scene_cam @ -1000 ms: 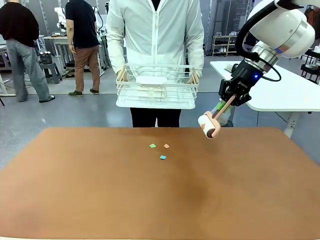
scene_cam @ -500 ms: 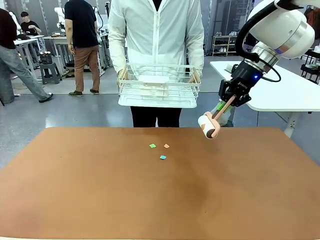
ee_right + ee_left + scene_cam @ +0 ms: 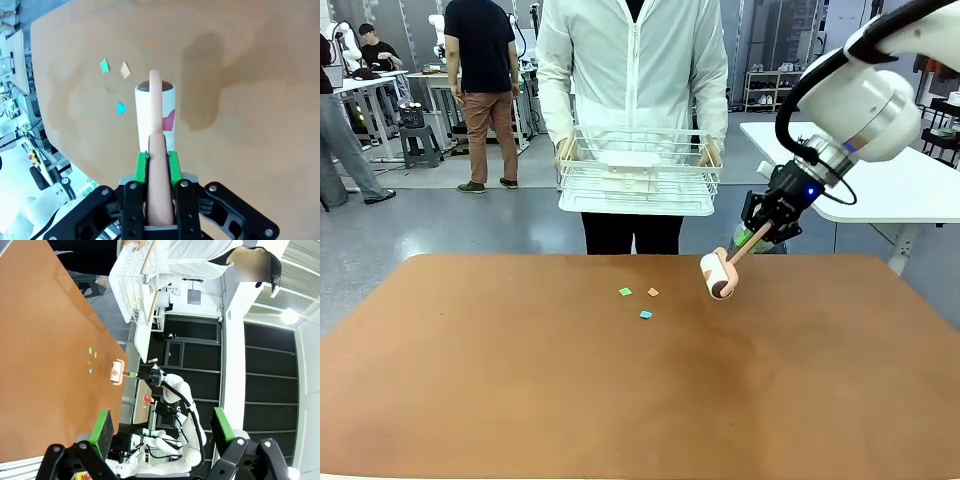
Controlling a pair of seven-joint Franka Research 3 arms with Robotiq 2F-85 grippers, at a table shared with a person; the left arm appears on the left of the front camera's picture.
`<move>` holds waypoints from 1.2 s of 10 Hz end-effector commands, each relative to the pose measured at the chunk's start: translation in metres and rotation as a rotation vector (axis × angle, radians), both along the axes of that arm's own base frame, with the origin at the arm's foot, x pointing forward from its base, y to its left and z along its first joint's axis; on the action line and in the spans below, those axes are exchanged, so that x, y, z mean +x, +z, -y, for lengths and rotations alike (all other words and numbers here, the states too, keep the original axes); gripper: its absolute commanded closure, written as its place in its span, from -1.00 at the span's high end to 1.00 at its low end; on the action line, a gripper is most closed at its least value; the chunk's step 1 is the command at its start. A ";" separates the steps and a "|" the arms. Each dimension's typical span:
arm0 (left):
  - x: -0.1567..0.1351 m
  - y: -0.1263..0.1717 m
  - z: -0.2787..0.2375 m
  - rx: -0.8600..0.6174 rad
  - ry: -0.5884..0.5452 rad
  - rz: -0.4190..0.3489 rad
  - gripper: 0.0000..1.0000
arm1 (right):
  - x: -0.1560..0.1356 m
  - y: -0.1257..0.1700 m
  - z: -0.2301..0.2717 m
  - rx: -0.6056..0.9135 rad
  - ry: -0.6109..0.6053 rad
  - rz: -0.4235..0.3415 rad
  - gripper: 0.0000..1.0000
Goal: Clean the table.
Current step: Clean the table with the Lint Roller when the human lifts the Dish drying rack.
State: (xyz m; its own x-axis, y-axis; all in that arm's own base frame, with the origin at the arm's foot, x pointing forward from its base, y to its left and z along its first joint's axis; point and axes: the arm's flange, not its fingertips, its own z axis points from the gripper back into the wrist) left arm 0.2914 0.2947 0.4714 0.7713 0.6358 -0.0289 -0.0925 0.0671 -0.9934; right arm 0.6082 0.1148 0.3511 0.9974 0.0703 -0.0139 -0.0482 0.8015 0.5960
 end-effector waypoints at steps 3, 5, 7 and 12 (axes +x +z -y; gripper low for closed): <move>-0.002 0.001 -0.003 -0.008 -0.009 0.016 1.00 | -0.007 -0.022 0.008 0.042 -0.047 0.109 -0.58; -0.002 0.001 -0.003 -0.008 -0.009 0.016 1.00 | -0.006 -0.034 0.012 0.095 -0.078 0.105 -0.58; -0.002 0.001 -0.003 -0.008 -0.009 0.016 1.00 | -0.007 -0.046 0.011 0.087 -0.082 0.064 -0.58; -0.002 0.001 -0.003 -0.008 -0.009 0.016 1.00 | -0.004 -0.090 0.013 0.043 -0.128 -0.049 -0.58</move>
